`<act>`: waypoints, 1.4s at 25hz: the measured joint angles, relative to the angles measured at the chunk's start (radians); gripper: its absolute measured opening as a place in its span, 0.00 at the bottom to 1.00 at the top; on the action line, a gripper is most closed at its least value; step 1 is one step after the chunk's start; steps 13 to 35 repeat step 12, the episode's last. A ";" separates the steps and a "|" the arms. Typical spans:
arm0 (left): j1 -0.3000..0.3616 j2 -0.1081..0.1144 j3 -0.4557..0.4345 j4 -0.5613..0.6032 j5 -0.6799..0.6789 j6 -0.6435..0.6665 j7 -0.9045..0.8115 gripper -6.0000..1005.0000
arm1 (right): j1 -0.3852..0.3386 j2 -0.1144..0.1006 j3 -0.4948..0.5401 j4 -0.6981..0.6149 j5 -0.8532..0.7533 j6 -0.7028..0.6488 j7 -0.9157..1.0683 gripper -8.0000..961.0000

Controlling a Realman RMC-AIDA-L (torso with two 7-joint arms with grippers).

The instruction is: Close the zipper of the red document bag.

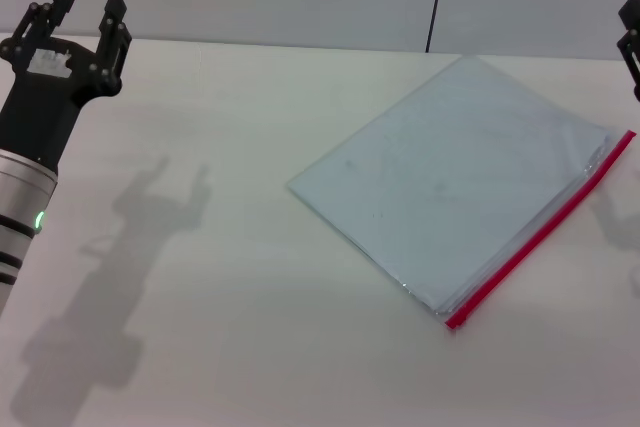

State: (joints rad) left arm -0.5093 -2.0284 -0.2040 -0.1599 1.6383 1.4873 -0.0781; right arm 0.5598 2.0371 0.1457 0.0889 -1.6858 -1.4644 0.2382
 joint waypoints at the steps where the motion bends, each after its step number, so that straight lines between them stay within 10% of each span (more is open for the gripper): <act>1: 0.000 0.000 0.000 0.000 0.000 -0.001 0.000 0.52 | 0.000 0.000 0.000 0.000 0.000 0.000 -0.001 0.62; 35: -0.002 -0.001 0.000 -0.001 0.000 -0.004 0.000 0.52 | 0.003 0.000 0.000 0.000 0.000 0.004 -0.005 0.62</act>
